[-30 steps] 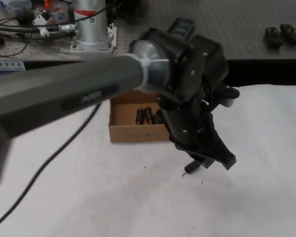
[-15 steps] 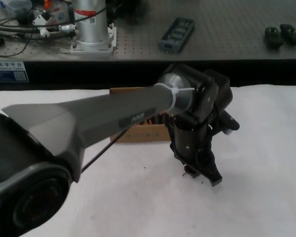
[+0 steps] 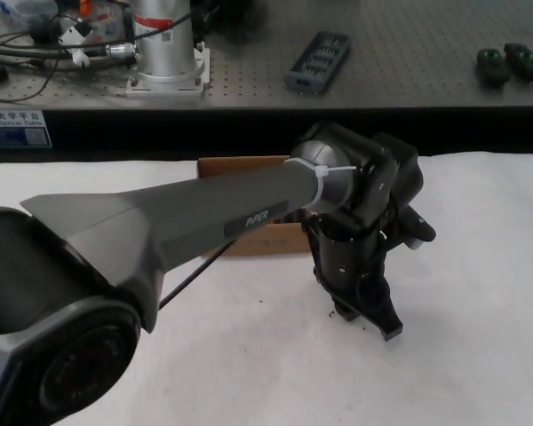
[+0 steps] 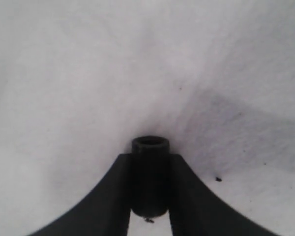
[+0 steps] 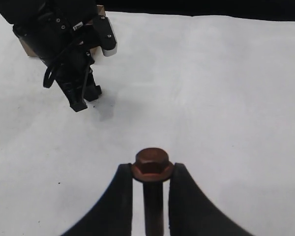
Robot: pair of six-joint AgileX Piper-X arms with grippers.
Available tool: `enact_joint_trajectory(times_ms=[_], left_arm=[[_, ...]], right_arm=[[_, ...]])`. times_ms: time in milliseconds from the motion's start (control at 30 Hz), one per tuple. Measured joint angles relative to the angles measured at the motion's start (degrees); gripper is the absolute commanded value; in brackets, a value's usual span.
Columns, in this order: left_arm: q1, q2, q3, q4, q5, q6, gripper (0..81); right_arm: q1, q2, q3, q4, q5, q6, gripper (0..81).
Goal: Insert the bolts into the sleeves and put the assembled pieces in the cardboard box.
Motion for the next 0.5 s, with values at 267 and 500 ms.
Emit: enact_joint_trajectory(times_ms=[267, 500], left_arm=[[0.01, -0.71, 0.00, -0.29, -0.74, 0.00, 0.6], [0.71, -7.21, 0.00, -0.32, -1.29, -6.06, 0.6]], right_arm=[[0.00, 0.00, 0.00, 0.00, -1.00, -0.97, 3.8], [0.00, 0.00, 0.00, -2.96, -1.00, -6.92, 3.8]])
